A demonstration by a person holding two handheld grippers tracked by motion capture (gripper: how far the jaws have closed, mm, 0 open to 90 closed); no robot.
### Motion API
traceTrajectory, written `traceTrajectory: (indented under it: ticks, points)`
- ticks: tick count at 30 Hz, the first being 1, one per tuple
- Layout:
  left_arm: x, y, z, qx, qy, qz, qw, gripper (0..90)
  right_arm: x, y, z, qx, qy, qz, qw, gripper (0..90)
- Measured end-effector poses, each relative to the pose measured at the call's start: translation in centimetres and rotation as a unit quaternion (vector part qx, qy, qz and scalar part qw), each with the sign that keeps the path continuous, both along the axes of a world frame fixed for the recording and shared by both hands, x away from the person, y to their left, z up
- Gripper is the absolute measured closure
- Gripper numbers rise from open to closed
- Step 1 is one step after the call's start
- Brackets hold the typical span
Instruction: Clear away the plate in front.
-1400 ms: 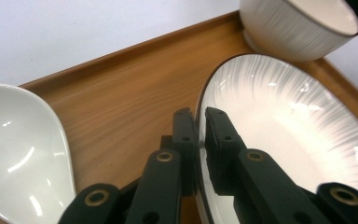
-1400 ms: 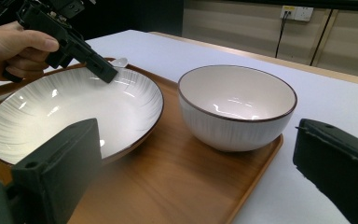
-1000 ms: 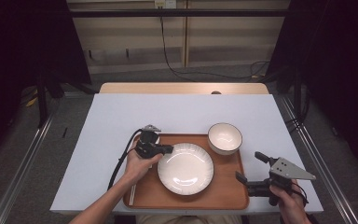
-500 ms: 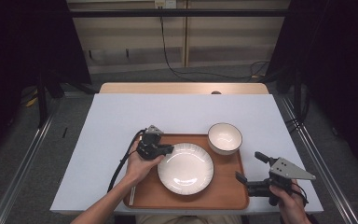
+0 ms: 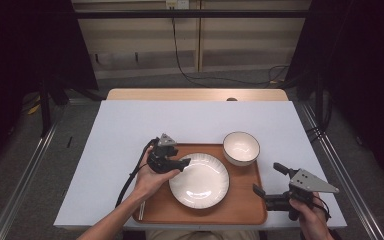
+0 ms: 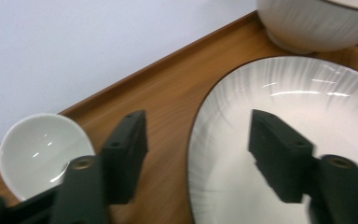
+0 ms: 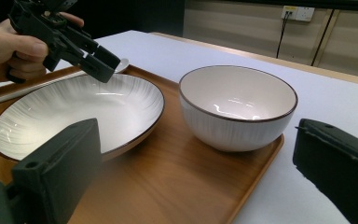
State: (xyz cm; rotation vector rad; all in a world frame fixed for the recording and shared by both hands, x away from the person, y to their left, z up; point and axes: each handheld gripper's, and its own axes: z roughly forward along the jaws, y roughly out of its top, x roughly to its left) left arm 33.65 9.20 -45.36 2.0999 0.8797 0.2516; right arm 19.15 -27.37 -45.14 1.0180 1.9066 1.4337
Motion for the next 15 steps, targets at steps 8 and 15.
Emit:
traceTrajectory:
  ticks: [8,15]
  points:
    - [-0.6,0.6,1.4,-0.022,-0.023,0.008,0.9995,6.0,0.1,0.0,0.0,-0.003,0.0,0.001,1.0,0.6]
    - [-1.4,2.2,3.0,-0.015,-0.048,0.024,0.9984,5.1,0.1,-0.1,0.0,0.002,0.0,-0.003,1.0,0.7]
